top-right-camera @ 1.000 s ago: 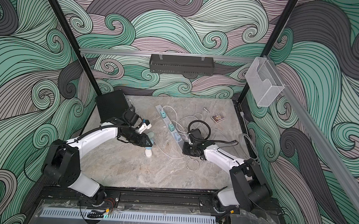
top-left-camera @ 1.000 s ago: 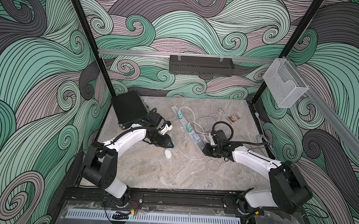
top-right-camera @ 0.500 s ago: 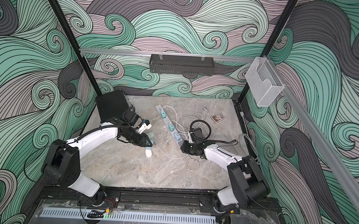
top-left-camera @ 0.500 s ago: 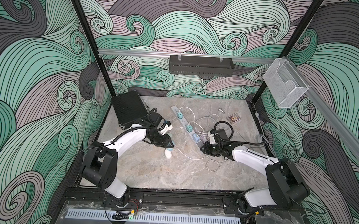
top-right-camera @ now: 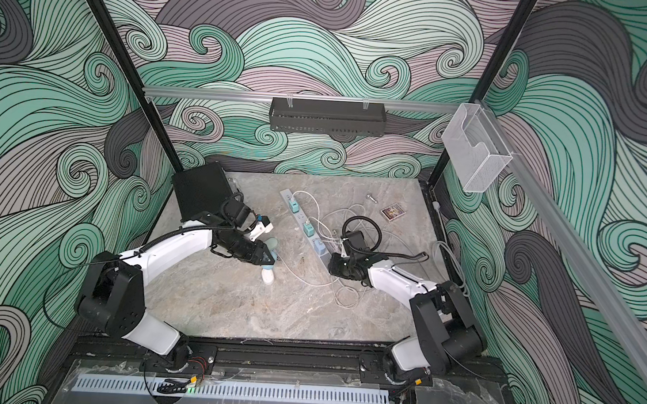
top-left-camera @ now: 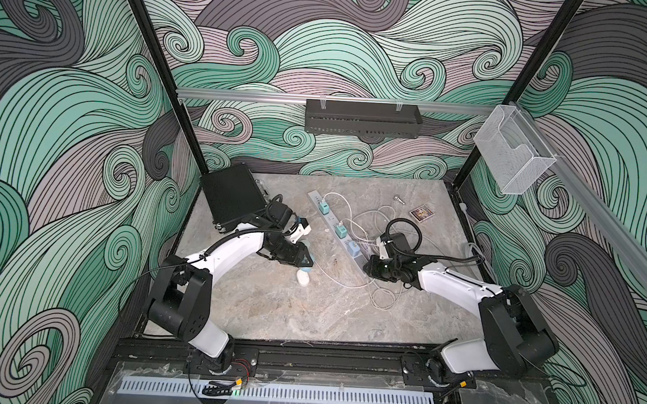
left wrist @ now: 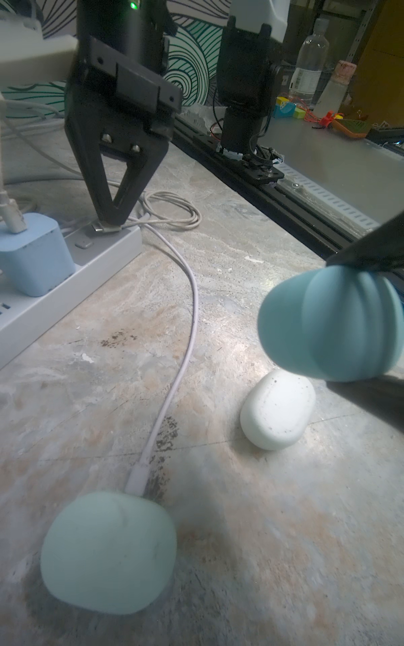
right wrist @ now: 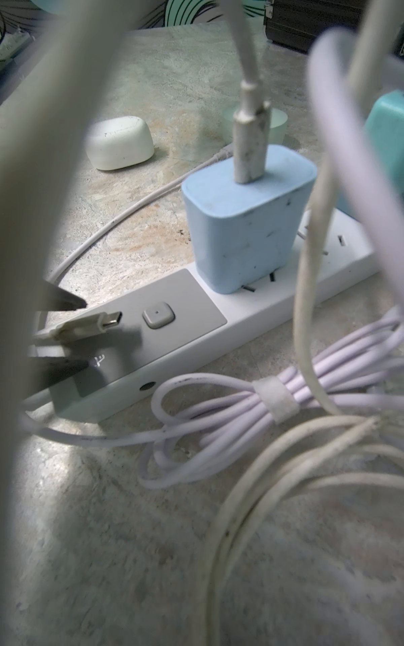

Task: Charge the bluetooth headset
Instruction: Pick up the charging cable from the center of the board.

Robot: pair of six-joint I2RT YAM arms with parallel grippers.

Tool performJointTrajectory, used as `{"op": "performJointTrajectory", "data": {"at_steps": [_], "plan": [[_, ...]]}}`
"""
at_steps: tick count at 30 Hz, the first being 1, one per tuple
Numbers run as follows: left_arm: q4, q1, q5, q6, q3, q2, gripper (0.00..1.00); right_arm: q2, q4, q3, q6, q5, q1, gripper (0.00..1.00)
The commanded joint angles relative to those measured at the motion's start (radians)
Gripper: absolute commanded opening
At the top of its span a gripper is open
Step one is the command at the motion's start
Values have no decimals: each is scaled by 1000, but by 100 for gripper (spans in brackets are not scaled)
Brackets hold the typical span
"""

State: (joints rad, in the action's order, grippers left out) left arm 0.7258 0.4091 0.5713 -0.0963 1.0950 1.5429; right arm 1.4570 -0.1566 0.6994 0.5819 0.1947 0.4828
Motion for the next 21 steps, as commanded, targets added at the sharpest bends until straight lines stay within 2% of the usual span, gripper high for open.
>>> {"op": "performJointTrajectory", "data": {"at_steps": [1, 7, 21], "plan": [[11, -1, 5, 13, 0, -14, 15, 2, -45, -2, -41, -76, 19, 25], [11, -1, 6, 15, -1, -9, 15, 24, -24, 8, -86, -111, 60, 25], [12, -1, 6, 20, 0, -9, 15, 51, -19, -16, -143, -272, 133, 14]]}}
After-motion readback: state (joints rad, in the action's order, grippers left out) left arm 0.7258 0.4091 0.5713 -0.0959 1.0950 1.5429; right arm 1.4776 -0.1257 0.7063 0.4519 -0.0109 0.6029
